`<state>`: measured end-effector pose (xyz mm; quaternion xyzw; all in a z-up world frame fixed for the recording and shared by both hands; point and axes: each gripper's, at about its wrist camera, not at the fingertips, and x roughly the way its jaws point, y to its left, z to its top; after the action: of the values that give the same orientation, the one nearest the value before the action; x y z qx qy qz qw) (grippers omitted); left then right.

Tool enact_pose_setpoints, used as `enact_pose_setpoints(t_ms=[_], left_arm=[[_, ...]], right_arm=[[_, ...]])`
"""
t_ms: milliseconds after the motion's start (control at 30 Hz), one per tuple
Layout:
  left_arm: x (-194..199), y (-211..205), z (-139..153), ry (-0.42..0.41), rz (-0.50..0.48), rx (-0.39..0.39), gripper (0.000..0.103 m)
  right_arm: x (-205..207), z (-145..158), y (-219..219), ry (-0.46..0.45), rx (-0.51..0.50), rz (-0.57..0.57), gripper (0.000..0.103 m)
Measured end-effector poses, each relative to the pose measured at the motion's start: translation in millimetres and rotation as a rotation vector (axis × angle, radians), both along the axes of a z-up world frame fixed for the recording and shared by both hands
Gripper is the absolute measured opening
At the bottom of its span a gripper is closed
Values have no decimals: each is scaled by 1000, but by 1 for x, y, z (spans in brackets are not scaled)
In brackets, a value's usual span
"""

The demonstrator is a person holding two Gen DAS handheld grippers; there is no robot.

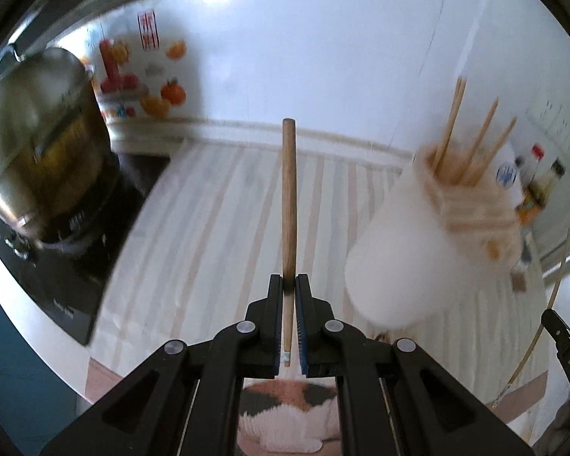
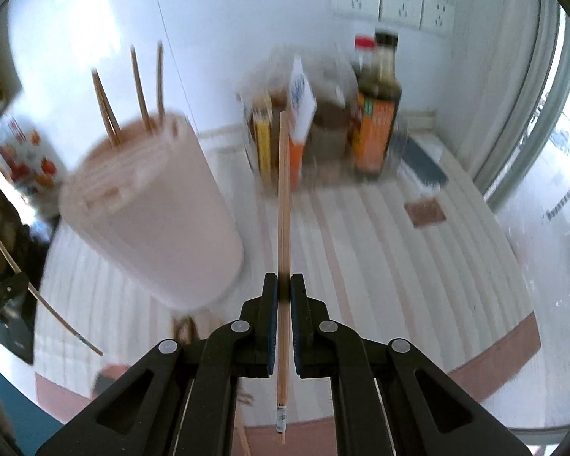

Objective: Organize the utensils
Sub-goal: 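Lift both held chopsticks and carry them above the pink holder, then insert both chopsticks into the pink holder and open both tools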

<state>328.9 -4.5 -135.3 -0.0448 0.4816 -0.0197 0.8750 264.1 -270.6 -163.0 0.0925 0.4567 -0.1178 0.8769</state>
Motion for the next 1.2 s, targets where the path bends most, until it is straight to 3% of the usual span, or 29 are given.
enact_pose_setpoints(t_ms=[367, 533, 667, 833, 967, 1200], left_arm=[[19, 2, 135, -194, 16, -182, 4], [34, -11, 182, -269, -4, -250, 4], [54, -27, 182, -262, -11, -255, 4], [78, -47, 153, -198, -4, -231, 4], [97, -65, 121, -132, -12, -192, 4], [108, -81, 92, -64, -45, -165, 4]], right_arm=[[55, 101, -11, -256, 229, -30, 7], [96, 125, -17, -333, 277, -37, 7], [136, 130, -18, -355, 318, -34, 7], [177, 112, -12, -359, 336, -7, 7], [192, 91, -5, -357, 319, 4, 7], [198, 67, 1, -348, 279, 51, 7]])
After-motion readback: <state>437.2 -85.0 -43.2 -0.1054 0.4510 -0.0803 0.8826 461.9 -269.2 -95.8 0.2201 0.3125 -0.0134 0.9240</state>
